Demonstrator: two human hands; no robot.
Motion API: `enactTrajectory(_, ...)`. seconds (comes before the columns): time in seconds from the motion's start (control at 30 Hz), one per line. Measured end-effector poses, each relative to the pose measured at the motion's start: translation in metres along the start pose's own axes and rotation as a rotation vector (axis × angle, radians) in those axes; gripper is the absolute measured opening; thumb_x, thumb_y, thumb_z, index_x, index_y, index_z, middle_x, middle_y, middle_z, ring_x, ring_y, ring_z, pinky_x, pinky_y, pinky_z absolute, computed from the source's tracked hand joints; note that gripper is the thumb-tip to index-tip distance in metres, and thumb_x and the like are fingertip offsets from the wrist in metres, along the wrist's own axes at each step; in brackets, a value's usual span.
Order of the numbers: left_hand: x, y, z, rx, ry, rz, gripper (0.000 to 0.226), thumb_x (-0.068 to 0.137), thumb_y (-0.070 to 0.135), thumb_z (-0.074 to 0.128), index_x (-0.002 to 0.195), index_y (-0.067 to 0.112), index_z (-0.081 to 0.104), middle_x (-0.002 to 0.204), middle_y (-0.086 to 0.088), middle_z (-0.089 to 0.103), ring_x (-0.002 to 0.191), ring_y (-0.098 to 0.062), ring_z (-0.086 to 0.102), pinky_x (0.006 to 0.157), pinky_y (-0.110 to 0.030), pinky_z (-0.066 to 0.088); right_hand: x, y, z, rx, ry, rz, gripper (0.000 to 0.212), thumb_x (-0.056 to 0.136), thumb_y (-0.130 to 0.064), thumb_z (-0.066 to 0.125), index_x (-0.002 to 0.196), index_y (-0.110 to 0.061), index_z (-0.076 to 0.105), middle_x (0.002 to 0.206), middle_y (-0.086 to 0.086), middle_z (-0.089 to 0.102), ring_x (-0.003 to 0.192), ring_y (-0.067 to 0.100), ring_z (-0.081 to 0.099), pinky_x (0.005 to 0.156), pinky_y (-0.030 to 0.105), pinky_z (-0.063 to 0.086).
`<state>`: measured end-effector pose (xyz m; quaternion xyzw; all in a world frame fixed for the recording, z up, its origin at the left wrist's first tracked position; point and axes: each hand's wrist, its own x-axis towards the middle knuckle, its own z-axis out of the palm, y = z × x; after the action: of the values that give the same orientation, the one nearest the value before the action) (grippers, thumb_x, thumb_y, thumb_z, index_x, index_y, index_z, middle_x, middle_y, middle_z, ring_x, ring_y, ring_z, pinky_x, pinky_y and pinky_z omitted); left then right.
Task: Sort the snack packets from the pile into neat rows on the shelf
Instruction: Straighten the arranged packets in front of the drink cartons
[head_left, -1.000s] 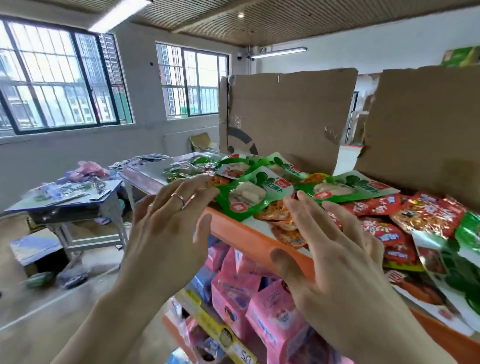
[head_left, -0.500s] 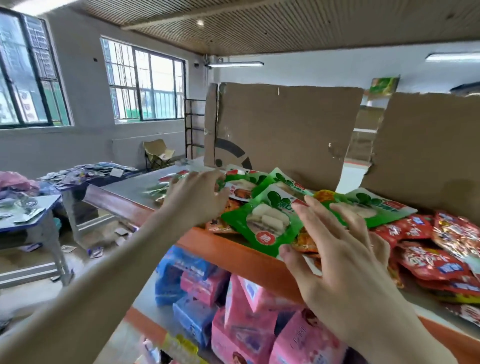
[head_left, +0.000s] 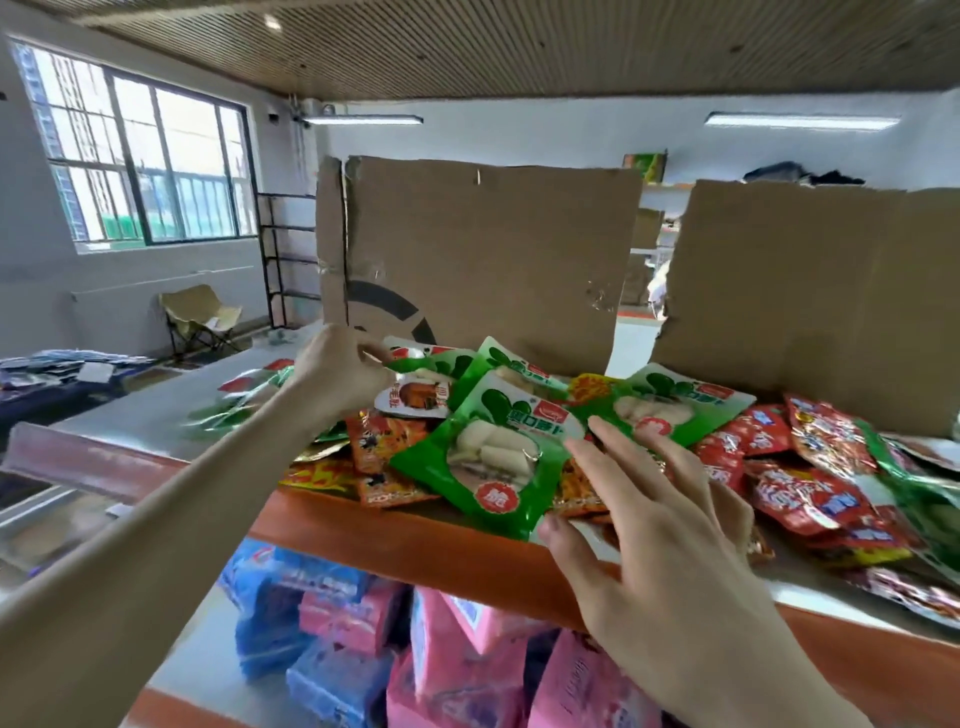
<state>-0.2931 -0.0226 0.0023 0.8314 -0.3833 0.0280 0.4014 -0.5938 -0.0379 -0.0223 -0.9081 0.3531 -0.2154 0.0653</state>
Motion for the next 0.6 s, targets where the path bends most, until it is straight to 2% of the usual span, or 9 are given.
enactTrajectory(0.07, -0.002, -0.002, -0.010, -0.145, 0.105, -0.033, 0.019, 0.083, 0.008, 0.071, 0.098, 0.019, 0.077, 0.096, 0.001, 0.072, 0.090, -0.018, 0.066, 0.079, -0.032, 0.057, 0.001, -0.003, 0.001, 0.027, 0.034, -0.018, 0.085, 0.069, -0.074, 0.000, 0.149, -0.048, 0.010, 0.154, -0.035, -0.003, 0.140, -0.004, -0.015, 0.115, 0.040, 0.001)
enactTrajectory(0.17, -0.022, 0.006, -0.025, -0.344, 0.235, -0.033, 0.022, 0.090, 0.007, 0.064, 0.105, 0.020, 0.076, 0.100, 0.003, 0.070, 0.094, -0.015, 0.064, 0.072, -0.023, 0.050, 0.005, -0.009, 0.001, 0.122, 0.084, -0.074, 0.076, 0.074, -0.076, 0.011, 0.144, -0.049, 0.027, 0.147, -0.038, 0.015, 0.135, -0.013, -0.001, 0.108, 0.028, 0.009)
enactTrajectory(0.23, -0.042, 0.013, -0.029, -0.488, 0.265, -0.011, 0.027, 0.092, 0.008, 0.063, 0.091, 0.032, 0.074, 0.097, 0.012, 0.070, 0.101, -0.015, 0.064, 0.082, -0.027, 0.051, 0.009, -0.015, 0.003, 0.235, 0.097, -0.103, 0.055, 0.086, -0.072, 0.029, 0.135, -0.048, 0.040, 0.133, -0.040, 0.030, 0.130, -0.013, 0.016, 0.103, 0.025, 0.015)
enactTrajectory(0.3, -0.068, 0.021, -0.028, -0.617, 0.251, 0.003, 0.029, 0.092, 0.011, 0.065, 0.082, 0.036, 0.075, 0.095, 0.014, 0.071, 0.104, -0.016, 0.065, 0.092, -0.038, 0.053, 0.014, -0.023, 0.005, 0.377, 0.109, -0.100, 0.037, 0.092, -0.061, 0.042, 0.124, -0.045, 0.051, 0.116, -0.040, 0.041, 0.119, -0.012, 0.031, 0.103, 0.025, 0.026)
enactTrajectory(0.37, -0.099, 0.032, -0.020, -0.752, 0.222, 0.024, 0.027, 0.093, 0.013, 0.065, 0.089, 0.037, 0.076, 0.095, 0.011, 0.075, 0.100, -0.015, 0.068, 0.089, -0.038, 0.055, 0.019, -0.031, 0.008, 0.537, 0.103, -0.064, 0.034, 0.092, -0.057, 0.046, 0.116, -0.038, 0.060, 0.107, -0.034, 0.053, 0.108, -0.011, 0.045, 0.099, 0.021, 0.038)
enactTrajectory(0.43, -0.128, 0.045, -0.010, -0.821, 0.252, 0.071, 0.023, 0.093, 0.011, 0.065, 0.093, 0.031, 0.076, 0.086, 0.011, 0.075, 0.083, -0.004, 0.069, 0.072, -0.021, 0.054, 0.021, -0.040, 0.012, 0.708, 0.111, -0.060, 0.030, 0.094, -0.052, 0.048, 0.105, -0.032, 0.067, 0.097, -0.022, 0.064, 0.095, -0.006, 0.056, 0.083, 0.016, 0.046)
enactTrajectory(0.5, -0.149, 0.055, 0.001, -0.847, 0.307, 0.094, 0.017, 0.092, 0.011, 0.066, 0.095, 0.025, 0.076, 0.081, 0.008, 0.074, 0.071, 0.001, 0.066, 0.061, -0.010, 0.048, 0.020, -0.045, 0.016, 0.818, 0.155, -0.082, 0.029, 0.098, -0.044, 0.048, 0.086, -0.026, 0.067, 0.079, -0.012, 0.065, 0.076, 0.004, 0.059, 0.066, 0.026, 0.048)
enactTrajectory(0.57, -0.161, 0.060, 0.009, -0.893, 0.319, 0.091, 0.017, 0.091, 0.010, 0.066, 0.093, 0.024, 0.075, 0.082, 0.005, 0.074, 0.072, 0.000, 0.066, 0.061, -0.010, 0.048, 0.016, -0.046, 0.019, 0.869, 0.221, -0.095, 0.034, 0.101, -0.035, 0.049, 0.076, -0.015, 0.061, 0.068, 0.002, 0.059, 0.060, 0.019, 0.051, 0.055, 0.044, 0.042)
enactTrajectory(0.6, -0.164, 0.061, 0.011, -0.921, 0.311, 0.095, 0.018, 0.091, 0.008, 0.066, 0.091, 0.024, 0.075, 0.083, 0.006, 0.074, 0.074, -0.001, 0.066, 0.061, -0.011, 0.048, 0.014, -0.043, 0.020, 0.883, 0.251, -0.104, 0.033, 0.100, -0.031, 0.050, 0.076, -0.010, 0.058, 0.066, 0.006, 0.057, 0.059, 0.025, 0.048, 0.051, 0.045, 0.039)
